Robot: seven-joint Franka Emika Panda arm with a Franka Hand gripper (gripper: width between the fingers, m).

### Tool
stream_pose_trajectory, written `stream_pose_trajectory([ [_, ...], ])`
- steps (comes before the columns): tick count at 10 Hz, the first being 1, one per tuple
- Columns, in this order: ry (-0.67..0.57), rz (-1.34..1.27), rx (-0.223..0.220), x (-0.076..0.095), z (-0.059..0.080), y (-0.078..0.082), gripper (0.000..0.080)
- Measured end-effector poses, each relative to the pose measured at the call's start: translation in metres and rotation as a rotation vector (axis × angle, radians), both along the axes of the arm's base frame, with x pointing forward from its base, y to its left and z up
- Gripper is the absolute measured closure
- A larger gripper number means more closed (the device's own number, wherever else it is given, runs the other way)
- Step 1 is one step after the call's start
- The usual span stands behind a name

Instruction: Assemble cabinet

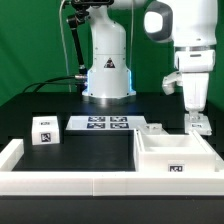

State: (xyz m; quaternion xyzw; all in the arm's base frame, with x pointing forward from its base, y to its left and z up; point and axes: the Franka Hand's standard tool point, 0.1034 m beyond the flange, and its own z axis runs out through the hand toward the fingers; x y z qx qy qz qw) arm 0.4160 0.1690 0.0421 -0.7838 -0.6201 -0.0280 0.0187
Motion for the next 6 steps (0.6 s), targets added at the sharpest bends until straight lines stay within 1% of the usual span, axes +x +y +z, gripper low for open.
stream_pose_trajectory([
  [2,0.002,0.042,-0.02,0.009,0.009,-0.025,0.0731],
  [3,-0.007,0.059,-0.023,0.016,0.012,-0.039,0.0731],
  [4,-0.006,0.041,-0.022,0.018,0.012,-0.046,0.0731],
  [6,-0.005,0.043,-0.022,0.017,0.012,-0.044,0.073],
])
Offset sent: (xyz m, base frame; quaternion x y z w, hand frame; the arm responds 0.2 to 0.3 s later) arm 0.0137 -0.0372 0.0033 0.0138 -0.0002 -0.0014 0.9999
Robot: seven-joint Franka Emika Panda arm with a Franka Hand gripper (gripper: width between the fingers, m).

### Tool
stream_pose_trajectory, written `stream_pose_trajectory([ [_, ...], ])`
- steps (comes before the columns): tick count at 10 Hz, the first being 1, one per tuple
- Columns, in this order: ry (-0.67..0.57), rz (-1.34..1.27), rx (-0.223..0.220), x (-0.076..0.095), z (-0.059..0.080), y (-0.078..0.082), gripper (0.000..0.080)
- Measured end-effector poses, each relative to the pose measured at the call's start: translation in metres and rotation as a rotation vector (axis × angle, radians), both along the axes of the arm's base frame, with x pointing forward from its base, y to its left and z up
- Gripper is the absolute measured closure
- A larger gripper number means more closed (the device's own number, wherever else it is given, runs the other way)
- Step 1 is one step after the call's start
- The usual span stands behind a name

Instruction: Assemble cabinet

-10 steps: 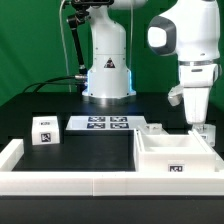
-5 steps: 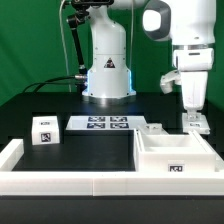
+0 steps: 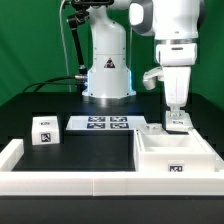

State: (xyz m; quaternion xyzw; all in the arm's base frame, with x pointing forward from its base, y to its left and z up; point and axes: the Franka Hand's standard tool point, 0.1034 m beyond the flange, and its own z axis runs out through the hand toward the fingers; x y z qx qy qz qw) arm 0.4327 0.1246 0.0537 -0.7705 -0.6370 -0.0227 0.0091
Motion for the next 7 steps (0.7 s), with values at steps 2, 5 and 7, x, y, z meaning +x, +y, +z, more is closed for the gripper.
stream_pose_trajectory([
  [2,-0.003,0.024,-0.001,0.002,0.0,-0.003,0.073],
  [5,-0.024,0.095,0.0,0.017,0.004,-0.014,0.0729],
  [7,-0.024,0.101,0.001,0.018,0.003,-0.015,0.0729],
])
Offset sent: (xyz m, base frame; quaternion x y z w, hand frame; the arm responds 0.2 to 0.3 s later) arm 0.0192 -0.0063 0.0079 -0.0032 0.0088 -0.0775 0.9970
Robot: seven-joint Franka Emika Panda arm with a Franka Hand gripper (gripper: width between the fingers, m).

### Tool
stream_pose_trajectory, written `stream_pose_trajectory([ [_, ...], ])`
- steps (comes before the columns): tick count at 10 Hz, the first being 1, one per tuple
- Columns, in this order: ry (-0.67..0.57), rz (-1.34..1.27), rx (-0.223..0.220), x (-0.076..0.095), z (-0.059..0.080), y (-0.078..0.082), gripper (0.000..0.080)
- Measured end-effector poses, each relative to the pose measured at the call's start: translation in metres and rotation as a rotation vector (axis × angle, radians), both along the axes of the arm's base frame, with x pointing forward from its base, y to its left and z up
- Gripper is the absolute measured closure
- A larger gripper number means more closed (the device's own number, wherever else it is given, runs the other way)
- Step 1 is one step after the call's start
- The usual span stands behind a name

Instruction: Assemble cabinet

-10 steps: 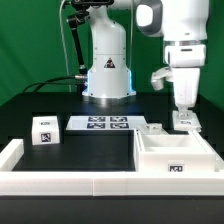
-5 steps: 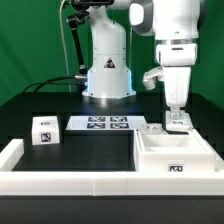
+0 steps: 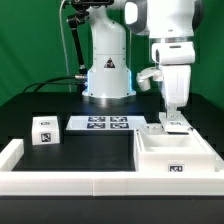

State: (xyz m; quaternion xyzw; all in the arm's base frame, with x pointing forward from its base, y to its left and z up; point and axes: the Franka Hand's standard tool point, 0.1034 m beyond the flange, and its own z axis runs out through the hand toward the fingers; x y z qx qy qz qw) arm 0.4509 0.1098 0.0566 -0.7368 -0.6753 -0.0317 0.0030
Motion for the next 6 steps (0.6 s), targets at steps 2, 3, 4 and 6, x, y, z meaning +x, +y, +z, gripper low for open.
stream_pose_trajectory([
  [2,0.001,0.0,0.0,-0.0002,-0.0003,-0.0001,0.0729],
  [3,0.001,-0.001,-0.001,0.0016,0.0005,-0.0003,0.0729],
  [4,0.005,0.0,-0.004,0.0049,0.002,-0.0005,0.0729],
  [6,0.017,-0.003,-0.009,0.0073,0.0014,-0.0019,0.0729],
])
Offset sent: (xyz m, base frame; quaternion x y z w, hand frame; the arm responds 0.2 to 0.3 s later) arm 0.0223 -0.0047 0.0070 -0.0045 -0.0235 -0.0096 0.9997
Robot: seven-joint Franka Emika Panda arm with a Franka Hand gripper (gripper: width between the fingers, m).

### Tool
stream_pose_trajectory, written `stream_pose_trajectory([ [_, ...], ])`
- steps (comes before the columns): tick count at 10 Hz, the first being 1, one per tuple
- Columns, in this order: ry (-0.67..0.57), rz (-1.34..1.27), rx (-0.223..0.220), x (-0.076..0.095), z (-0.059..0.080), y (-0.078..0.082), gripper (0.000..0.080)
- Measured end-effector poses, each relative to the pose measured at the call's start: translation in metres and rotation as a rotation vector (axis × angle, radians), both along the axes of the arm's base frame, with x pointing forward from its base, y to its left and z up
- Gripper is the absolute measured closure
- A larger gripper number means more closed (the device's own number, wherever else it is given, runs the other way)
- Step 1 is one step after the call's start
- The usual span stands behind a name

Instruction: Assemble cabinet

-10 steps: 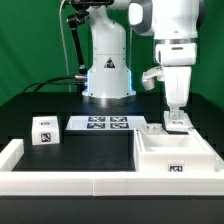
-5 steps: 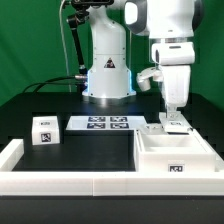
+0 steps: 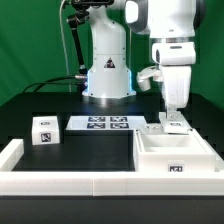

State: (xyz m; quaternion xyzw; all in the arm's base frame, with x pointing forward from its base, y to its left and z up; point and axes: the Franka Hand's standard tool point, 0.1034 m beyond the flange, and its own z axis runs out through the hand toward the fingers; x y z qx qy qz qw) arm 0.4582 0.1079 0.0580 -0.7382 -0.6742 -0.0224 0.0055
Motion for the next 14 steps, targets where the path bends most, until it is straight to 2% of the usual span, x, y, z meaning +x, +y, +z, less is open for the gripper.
stream_pose_trajectory([
  [9,0.006,-0.002,0.001,0.002,-0.003,0.0,0.0729],
  [14,-0.006,-0.018,0.009,0.046,-0.002,0.002,0.0729],
])
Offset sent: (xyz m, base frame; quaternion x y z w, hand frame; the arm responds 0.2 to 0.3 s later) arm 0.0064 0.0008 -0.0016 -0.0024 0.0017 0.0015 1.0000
